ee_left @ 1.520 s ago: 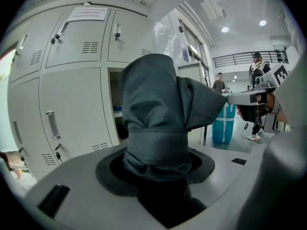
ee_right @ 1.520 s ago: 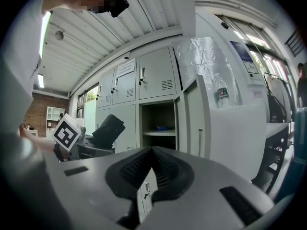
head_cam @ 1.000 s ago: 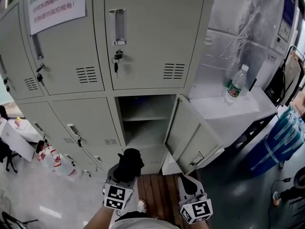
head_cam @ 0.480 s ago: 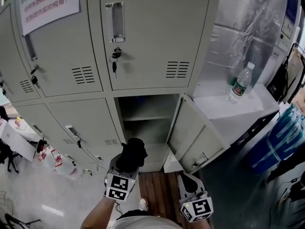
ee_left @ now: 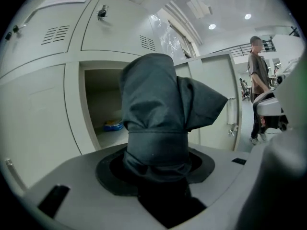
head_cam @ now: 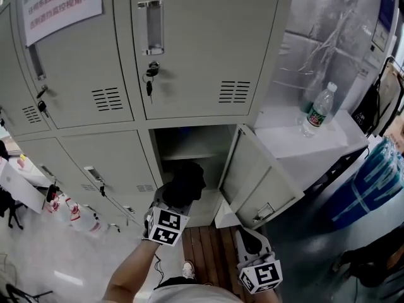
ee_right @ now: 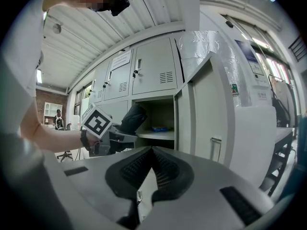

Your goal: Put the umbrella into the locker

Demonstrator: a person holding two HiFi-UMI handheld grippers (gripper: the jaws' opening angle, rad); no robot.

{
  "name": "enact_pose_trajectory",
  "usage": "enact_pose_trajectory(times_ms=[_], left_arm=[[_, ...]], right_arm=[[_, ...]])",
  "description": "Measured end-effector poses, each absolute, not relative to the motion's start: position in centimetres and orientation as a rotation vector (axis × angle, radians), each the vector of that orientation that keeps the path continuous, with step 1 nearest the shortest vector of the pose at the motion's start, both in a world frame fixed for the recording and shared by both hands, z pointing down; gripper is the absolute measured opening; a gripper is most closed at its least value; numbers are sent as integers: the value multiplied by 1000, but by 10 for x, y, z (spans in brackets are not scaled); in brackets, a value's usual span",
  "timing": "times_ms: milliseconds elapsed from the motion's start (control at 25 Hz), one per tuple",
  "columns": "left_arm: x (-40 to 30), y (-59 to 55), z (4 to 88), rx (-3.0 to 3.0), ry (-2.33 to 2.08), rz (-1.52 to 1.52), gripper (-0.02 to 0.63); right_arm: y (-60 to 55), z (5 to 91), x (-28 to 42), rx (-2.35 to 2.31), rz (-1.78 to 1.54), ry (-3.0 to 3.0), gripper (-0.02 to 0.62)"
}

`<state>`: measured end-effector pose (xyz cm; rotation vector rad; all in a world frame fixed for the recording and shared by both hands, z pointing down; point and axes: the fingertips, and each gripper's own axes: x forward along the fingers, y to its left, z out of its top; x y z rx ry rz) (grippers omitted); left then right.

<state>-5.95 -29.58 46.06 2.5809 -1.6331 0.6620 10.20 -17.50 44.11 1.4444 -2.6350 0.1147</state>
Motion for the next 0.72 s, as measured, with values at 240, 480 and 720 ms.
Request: enact_pose_trajectory(times_ms=[240,480,720], left_arm=[[-53,-328,456,2613,-1665,726,236],[-49,-358,448,2623,-1682,758,236],[-44,-391,447,2596,-1730,947,238]], right_arm=[[-176,444,103,1450,126,-2630,15],[-180,445,107,1462,132,-2613,15],[-184,444,105,1471,126,-2608,15]])
